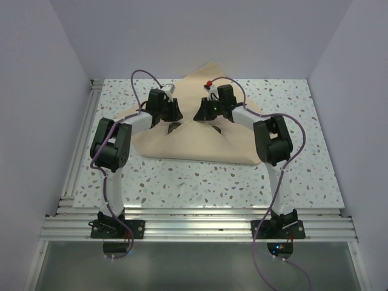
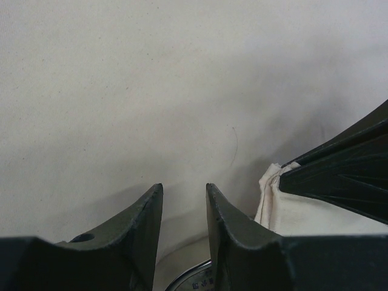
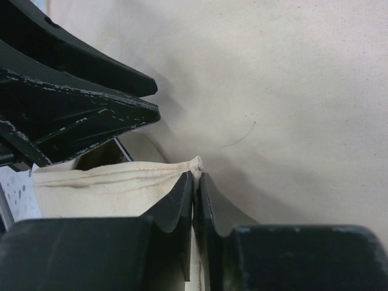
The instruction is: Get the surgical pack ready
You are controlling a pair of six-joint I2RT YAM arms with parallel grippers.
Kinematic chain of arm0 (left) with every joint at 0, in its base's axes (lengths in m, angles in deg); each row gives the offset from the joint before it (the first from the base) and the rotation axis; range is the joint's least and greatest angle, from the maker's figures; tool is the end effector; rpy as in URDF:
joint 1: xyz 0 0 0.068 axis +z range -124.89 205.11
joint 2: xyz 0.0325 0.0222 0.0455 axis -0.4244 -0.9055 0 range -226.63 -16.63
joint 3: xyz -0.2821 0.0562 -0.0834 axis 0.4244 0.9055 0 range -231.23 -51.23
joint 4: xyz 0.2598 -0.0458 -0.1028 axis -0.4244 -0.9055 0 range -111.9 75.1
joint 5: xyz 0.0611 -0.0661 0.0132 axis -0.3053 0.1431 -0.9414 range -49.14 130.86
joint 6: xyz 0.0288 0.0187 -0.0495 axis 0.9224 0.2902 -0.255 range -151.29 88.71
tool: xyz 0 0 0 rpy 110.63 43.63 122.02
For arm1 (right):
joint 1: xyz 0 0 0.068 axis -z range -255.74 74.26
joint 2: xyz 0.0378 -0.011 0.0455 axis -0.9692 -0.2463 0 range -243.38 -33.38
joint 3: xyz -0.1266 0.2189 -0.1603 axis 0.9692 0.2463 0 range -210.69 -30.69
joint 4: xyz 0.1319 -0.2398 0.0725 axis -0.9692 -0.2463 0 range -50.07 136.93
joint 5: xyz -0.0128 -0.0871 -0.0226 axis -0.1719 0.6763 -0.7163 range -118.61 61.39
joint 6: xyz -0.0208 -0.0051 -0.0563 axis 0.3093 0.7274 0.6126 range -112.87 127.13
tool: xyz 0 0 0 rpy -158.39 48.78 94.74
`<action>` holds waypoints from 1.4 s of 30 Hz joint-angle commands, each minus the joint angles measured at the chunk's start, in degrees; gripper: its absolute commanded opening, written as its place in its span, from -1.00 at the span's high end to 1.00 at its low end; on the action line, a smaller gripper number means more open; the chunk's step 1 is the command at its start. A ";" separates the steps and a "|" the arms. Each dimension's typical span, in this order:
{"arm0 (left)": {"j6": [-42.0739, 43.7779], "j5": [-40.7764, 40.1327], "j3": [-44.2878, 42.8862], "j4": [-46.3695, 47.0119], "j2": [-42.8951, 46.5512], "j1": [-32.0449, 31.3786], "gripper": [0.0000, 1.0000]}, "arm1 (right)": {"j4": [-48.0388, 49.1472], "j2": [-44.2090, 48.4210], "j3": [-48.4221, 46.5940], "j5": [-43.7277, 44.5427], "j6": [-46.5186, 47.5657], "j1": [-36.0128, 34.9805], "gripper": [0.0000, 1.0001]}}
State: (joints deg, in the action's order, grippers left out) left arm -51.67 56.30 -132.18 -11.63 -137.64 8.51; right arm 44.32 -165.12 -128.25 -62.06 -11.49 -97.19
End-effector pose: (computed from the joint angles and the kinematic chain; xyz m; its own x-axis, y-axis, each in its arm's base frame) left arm 0.4831 -0.1565 0.1667 -0.7051 -0.1401 -0.6951 0.2498 0.8683 -0.4285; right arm 0.5108 0.2271 0.1634 -0.7570 -0.0112 -0.6534 -0.5004 0.6530 0.5685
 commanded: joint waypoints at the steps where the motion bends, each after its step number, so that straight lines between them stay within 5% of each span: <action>1: 0.43 1.26 -2.37 -0.37 -0.28 0.60 0.24 | 2.35 0.17 -2.37 -3.81 -1.60 0.36 0.88; 7: 0.52 1.70 -2.46 -0.72 0.07 1.13 0.24 | 3.67 -0.09 -3.25 -3.73 -2.75 0.97 1.00; 20: 0.61 2.66 -2.29 -1.51 0.16 1.13 0.30 | -23.47 -6.07 -18.01 7.87 3.31 0.45 1.00; 31: 0.43 5.48 1.40 -0.37 0.33 -0.27 0.42 | -31.40 -14.24 -27.06 8.05 5.52 -1.93 1.00; 42: -0.45 6.00 11.15 3.14 4.55 -2.29 0.49 | -34.13 -9.86 -18.04 6.65 7.36 -2.19 1.00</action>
State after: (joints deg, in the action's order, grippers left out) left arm -51.89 60.15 -125.01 -6.16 -135.13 8.32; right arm 15.75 -176.83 -150.92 -57.80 -6.94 -99.10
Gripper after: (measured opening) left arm 0.262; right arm 0.030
